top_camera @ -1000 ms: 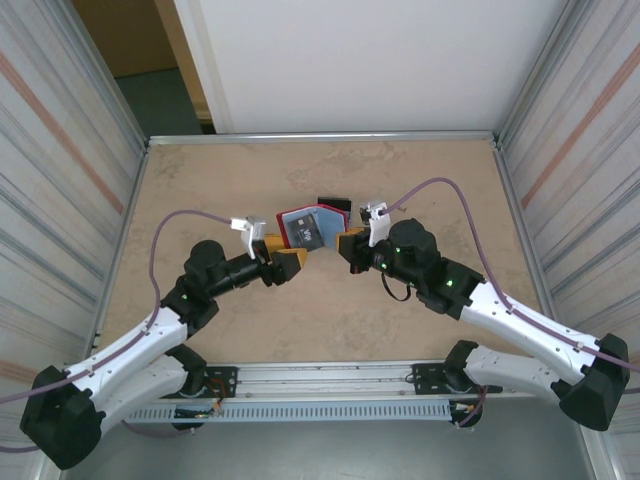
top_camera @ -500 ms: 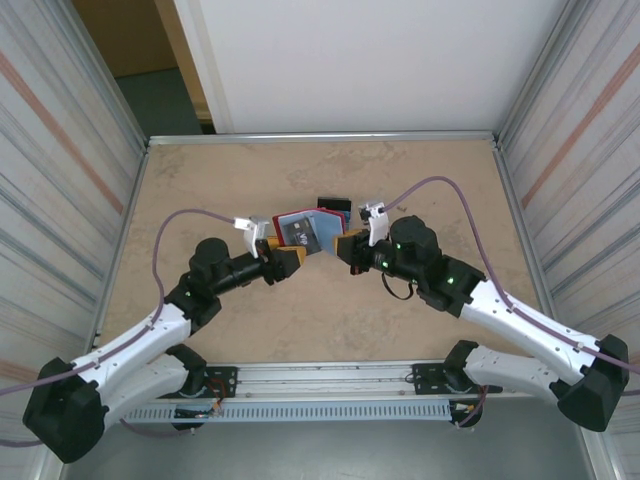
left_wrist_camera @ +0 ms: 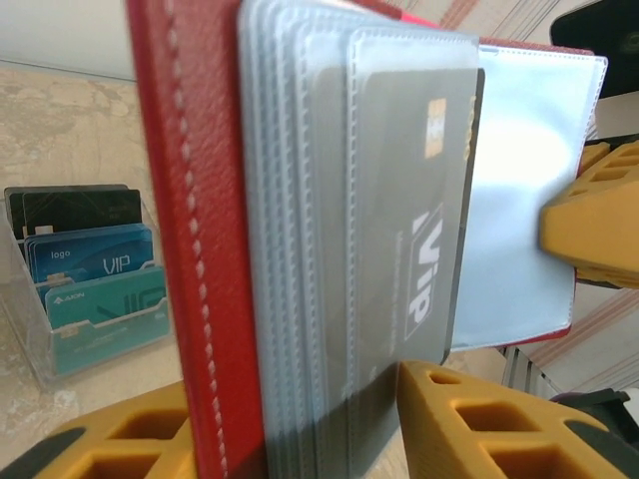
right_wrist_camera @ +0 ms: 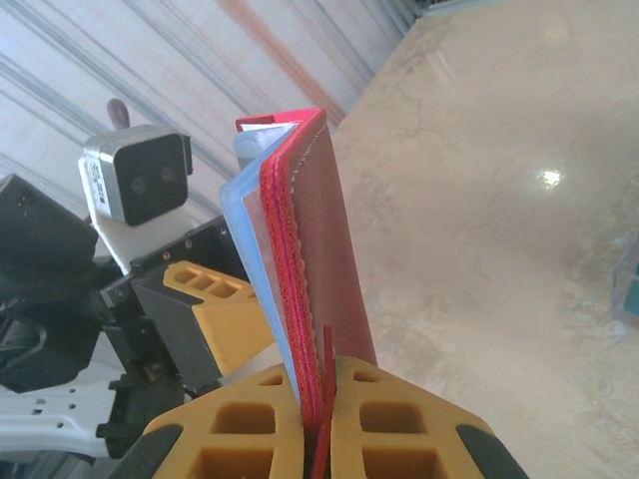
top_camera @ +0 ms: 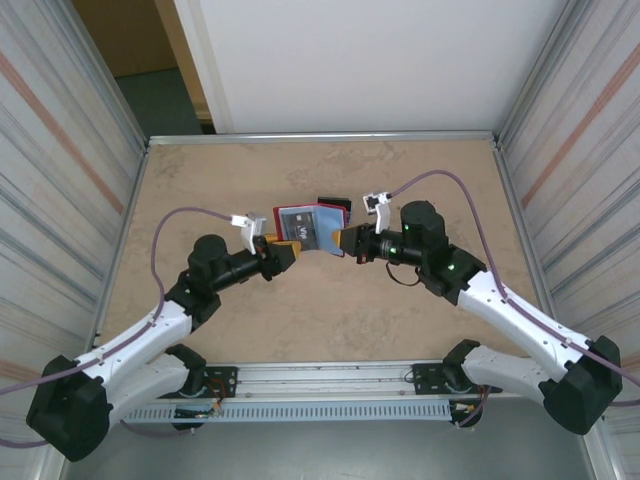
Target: Take the credit cards out of the card holder
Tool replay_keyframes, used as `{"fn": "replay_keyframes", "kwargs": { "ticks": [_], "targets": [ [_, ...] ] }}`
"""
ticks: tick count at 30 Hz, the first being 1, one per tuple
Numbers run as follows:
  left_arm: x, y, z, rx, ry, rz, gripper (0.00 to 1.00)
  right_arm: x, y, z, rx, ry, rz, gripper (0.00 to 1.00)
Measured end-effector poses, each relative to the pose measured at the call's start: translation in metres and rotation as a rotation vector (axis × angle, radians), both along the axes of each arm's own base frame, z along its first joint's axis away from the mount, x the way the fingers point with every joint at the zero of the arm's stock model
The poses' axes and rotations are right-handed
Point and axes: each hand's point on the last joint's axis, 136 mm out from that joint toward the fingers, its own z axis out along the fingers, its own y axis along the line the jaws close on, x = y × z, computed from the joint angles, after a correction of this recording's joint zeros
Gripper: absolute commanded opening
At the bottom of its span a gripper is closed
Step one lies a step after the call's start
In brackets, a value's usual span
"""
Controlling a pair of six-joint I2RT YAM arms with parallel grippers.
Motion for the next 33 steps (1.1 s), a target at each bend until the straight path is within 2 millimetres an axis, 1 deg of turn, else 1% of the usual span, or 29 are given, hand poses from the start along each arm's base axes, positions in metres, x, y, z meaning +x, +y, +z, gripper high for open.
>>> {"fn": "replay_keyframes", "kwargs": {
  "ticks": [1, 2, 5, 6, 9, 12, 26, 28, 31, 33],
  "targets": [
    [0.000, 0.000, 0.000, 0.001, -0.002, -0.001, 0.58, -0.001, 0.002, -0.001, 0.003, 0.008, 0.012, 0.00],
    [0.000, 0.000, 0.000, 0.001, -0.005, -0.002, 0.60, -0.002, 0.002, -0.002, 0.004, 0.015, 0.019, 0.00],
    [0.001, 0.001, 0.001, -0.002, -0.004, -0.003, 0.67, -0.004, 0.005, -0.004, 0.004, 0.024, 0.036, 0.00],
    [0.000, 0.001, 0.001, -0.002, -0.004, -0.005, 0.67, -0.004, 0.005, -0.004, 0.004, 0.025, 0.038, 0.00],
    [0.000, 0.001, 0.002, -0.004, -0.002, -0.007, 0.57, -0.005, 0.005, -0.005, 0.003, 0.028, 0.040, 0.00],
    [0.002, 0.003, 0.002, -0.003, -0.005, -0.006, 0.48, -0.005, 0.005, -0.005, 0.000, 0.030, 0.039, 0.00],
    [-0.002, 0.002, 0.005, -0.011, -0.006, -0.037, 0.31, -0.004, 0.001, -0.008, -0.004, 0.047, 0.042, 0.00],
    [-0.003, 0.001, 0.006, -0.016, -0.005, -0.044, 0.27, -0.003, 0.001, -0.008, -0.004, 0.048, 0.041, 0.00],
    [-0.004, 0.000, 0.008, -0.030, 0.002, -0.054, 0.21, -0.002, -0.001, -0.010, -0.008, 0.052, 0.034, 0.03],
    [-0.006, -0.001, 0.012, -0.048, 0.002, -0.061, 0.15, -0.001, -0.001, -0.009, -0.007, 0.051, 0.032, 0.03]
  ]
}}
